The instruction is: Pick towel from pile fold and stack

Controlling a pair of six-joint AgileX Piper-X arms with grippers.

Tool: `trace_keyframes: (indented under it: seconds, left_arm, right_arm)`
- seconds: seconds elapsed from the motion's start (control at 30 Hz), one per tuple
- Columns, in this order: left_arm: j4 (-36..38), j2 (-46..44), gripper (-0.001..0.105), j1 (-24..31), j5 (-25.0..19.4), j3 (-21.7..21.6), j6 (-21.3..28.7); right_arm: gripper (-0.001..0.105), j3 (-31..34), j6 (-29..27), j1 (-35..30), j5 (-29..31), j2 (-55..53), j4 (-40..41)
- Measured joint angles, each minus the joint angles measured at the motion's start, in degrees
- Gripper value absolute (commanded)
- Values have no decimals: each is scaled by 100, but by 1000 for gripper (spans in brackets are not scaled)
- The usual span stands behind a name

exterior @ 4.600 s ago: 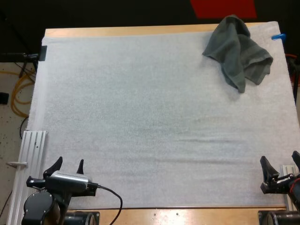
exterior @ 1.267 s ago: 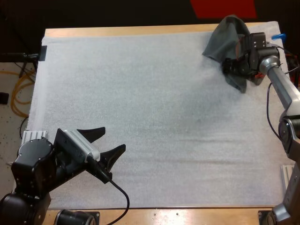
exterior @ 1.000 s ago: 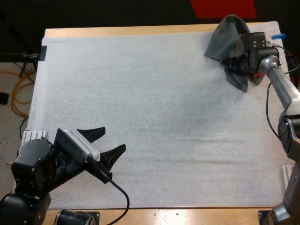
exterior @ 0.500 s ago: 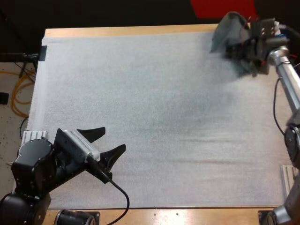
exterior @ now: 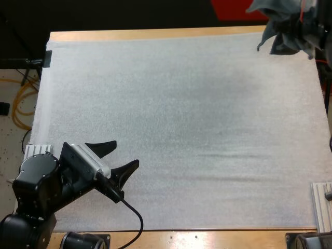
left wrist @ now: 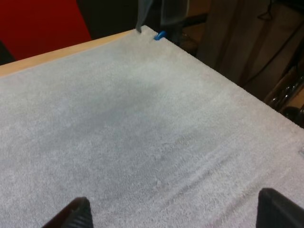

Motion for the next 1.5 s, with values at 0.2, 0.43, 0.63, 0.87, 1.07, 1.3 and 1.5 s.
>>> trace_keyframes:
  seconds: [0.2,0.43,0.63,0.87,1.07,1.3,1.5]
  left_arm:
    - [0,0,68,0,0,0,0]
    - [272,0,68,0,-80,0,0]
    - [713,0,68,0,-596,0,0]
    - [915,-14,68,0,-654,0,0]
    - [948,-229,68,0,-669,0,0]
    - [966,-322,68,0,-676,0,0]
    - [1001,-322,68,0,-676,-6,0]
  right_arm:
    - [0,0,-10,0,-82,-624,962]
    - [0,0,-8,252,-392,-953,2055]
    - [0,257,-8,1013,-447,-952,2392]
    - [0,1376,554,1850,-483,-829,1632]
    - [0,1738,801,2544,-483,-422,990]
    - [42,1736,813,3429,-486,-118,465]
    - [86,1607,633,3763,-575,-160,504]
